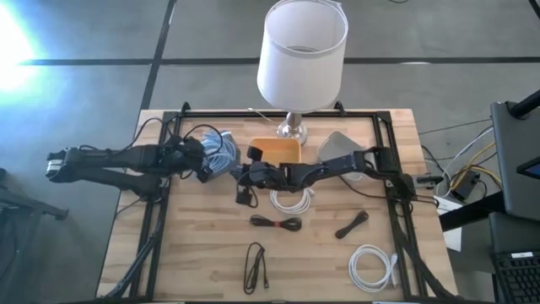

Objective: Sort HDMI cables
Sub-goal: Put the blue HDMI cable into the black bin

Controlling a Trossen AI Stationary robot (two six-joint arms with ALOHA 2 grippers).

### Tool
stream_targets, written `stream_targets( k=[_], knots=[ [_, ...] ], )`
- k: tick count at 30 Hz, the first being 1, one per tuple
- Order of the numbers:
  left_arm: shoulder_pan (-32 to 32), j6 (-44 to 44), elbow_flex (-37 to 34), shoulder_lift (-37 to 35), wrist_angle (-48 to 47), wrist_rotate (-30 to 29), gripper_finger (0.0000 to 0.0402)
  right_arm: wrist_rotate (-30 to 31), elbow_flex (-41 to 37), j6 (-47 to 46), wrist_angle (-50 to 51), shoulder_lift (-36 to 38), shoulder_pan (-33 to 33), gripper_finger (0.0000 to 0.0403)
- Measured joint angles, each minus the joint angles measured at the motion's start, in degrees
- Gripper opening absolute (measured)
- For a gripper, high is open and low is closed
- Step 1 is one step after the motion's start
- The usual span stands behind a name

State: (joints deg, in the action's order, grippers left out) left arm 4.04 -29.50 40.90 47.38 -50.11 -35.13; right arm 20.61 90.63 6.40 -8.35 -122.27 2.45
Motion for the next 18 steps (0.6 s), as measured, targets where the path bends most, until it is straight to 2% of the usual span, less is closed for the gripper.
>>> stream_targets(
  k=[8,18],
  knots=[
    [0.1,-4.0,-0.1,2.0,-5.9,-2.4,0.0007,-0.1,0.0,-1.7,14.0,7.4,3.7,0.0008],
    [0.8,-6.4,-0.1,4.8,-8.1,-5.7,0.0007,0.0,0.0,-10.0,39.1,19.7,6.2,0.0008]
  ],
)
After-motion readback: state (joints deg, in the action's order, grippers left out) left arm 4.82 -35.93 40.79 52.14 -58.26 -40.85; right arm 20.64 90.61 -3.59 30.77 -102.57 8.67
